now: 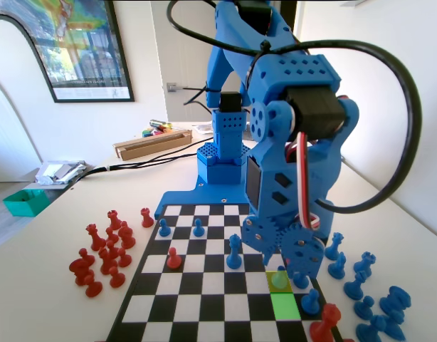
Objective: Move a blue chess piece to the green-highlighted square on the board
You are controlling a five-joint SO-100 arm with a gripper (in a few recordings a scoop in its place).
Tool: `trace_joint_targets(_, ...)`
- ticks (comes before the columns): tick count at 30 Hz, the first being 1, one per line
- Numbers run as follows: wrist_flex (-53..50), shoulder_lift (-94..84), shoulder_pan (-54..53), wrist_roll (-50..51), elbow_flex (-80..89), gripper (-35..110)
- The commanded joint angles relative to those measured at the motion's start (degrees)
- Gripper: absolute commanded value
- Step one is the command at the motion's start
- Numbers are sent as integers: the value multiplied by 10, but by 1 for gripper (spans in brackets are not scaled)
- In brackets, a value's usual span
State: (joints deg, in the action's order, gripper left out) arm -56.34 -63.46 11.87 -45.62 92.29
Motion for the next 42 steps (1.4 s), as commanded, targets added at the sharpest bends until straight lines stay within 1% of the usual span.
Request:
trace_joint_targets(1, 4, -14, 4, -6, -31, 13)
trace_joint_targets(19, 12, 16, -6, -11, -51, 12)
trace_joint_targets(29, 11, 17, -7, -18, -47, 1)
trace_joint_targets(42, -4, -9, -17, -19, -58, 1)
